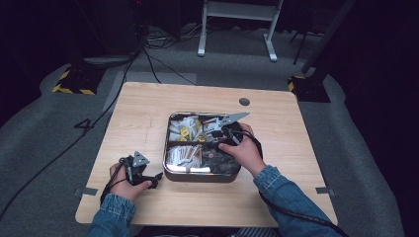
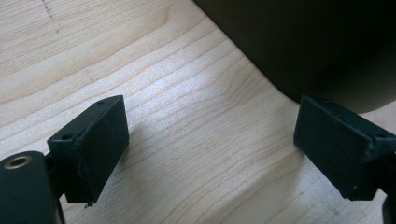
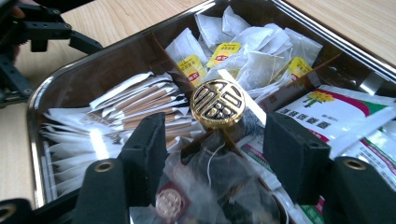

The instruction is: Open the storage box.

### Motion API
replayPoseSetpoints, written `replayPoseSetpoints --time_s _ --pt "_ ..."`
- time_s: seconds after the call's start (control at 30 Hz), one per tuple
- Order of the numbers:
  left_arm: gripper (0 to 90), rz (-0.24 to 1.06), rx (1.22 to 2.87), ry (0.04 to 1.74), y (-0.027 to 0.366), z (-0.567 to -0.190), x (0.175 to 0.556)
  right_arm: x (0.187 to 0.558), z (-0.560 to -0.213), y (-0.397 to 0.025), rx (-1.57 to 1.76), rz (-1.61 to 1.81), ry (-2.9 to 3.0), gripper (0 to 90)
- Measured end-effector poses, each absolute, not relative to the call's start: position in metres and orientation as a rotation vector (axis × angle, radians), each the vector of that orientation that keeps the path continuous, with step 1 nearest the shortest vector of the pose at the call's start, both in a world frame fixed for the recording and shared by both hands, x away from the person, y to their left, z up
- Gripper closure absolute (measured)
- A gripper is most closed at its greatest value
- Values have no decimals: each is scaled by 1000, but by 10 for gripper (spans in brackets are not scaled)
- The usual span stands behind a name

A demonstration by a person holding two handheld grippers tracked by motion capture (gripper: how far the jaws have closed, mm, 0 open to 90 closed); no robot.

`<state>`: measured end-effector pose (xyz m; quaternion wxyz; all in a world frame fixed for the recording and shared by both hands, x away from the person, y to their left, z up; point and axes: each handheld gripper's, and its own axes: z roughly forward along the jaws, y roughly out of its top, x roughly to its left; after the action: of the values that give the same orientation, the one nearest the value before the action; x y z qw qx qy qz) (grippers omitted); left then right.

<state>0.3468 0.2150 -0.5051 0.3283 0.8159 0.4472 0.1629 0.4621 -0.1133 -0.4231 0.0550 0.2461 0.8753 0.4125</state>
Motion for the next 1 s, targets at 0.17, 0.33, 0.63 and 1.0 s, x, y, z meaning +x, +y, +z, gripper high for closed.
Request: replayPoseSetpoints --time_s 0.17,0.33,0.63,1.0 --pt "106 426 2136 1170 215 -505 347 468 -430 -102 745 1228 2665 432" --pt "106 427 2136 1170 215 -505 347 468 -435 -86 704 1105 2668 573" --pt "106 428 2136 1171 215 -505 347 466 -439 -86 708 1141 2614 583" --pt "106 427 2136 1171 215 -505 347 465 -440 -86 725 1153 2604 583"
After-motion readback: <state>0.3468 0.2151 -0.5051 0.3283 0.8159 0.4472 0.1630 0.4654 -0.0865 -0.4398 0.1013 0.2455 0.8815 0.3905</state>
